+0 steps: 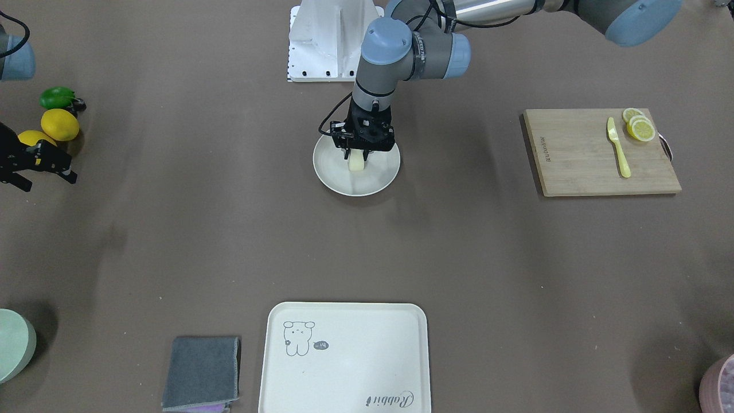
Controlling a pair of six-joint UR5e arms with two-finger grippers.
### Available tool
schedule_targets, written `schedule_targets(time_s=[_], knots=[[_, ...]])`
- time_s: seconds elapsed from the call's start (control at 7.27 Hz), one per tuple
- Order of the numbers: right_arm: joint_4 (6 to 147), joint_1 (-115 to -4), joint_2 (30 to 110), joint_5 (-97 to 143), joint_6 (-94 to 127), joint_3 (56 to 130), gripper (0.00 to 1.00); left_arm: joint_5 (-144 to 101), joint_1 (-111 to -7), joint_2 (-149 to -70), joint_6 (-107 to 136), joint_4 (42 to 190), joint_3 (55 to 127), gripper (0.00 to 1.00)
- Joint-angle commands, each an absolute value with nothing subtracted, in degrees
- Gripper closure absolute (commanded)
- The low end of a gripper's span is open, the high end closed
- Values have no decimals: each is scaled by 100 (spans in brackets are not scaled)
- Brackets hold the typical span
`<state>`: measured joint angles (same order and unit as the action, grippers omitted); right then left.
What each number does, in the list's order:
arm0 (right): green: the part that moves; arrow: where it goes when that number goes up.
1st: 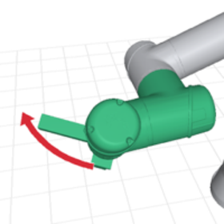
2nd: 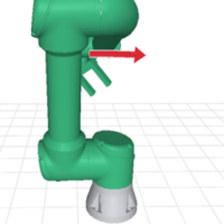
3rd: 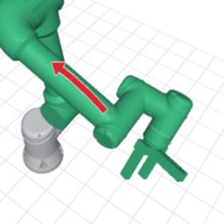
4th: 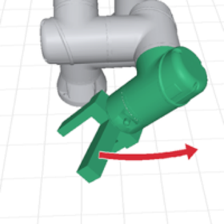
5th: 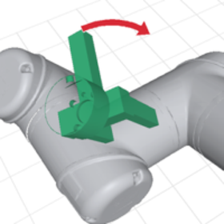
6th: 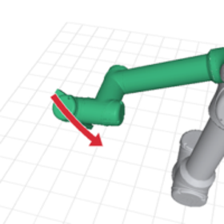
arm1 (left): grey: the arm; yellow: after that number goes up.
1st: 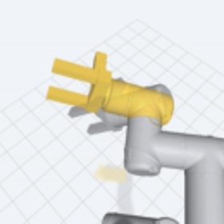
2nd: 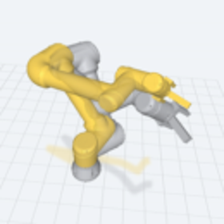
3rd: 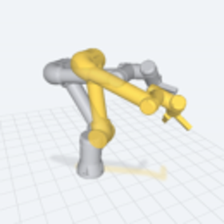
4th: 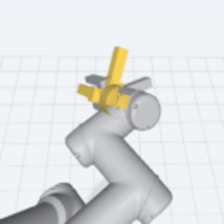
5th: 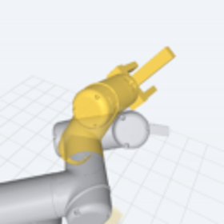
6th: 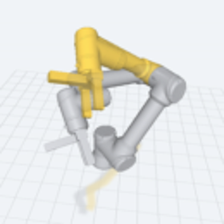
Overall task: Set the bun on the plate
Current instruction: 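Lower the bun onto the plate, open the left gripper, and withdraw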
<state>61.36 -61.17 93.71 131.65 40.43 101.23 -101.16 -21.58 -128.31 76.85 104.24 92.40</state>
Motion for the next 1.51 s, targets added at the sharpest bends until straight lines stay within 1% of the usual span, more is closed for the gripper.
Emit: schedule_targets(time_s=[0.0,0.14,0.28,0.41,0.55,0.69,0.83,0.96,1.24,1.38], knots=[[6143,-6117,9378,13175,4043,10125,0,-10020,-2162,-12832,7690,10424,9298,19],[6135,-6152,9378,13184,4043,10142,0,-9767,-2180,-12823,7690,10415,9412,3],[6143,-6205,9369,13184,4026,10160,0,-9782,-2432,-12762,7630,10372,9526,2],[6161,-6257,9352,13210,3964,10125,0,-10017,-2791,-12527,7394,10258,9701,2],[6205,-6432,9360,13262,3616,10081,0,-10341,-3247,-12098,6661,10074,10051,2],[6214,-6703,9439,13367,3221,9951,0,-10962,-3931,-11580,5688,9890,10411,2],[6214,-6941,9535,13464,2695,9740,0,-11882,-4677,-11036,4851,9870,10519,3],[6214,-7178,9641,13491,2263,9556,0,-12718,-5424,-10378,4138,9888,10599,2],[6214,-7627,9633,13640,1489,9134,0,-12955,-6551,-9269,1719,9879,10521,2],[6223,-7759,9633,13684,1364,9071,0,-12964,-7035,-9003,818,9870,10338,2]])
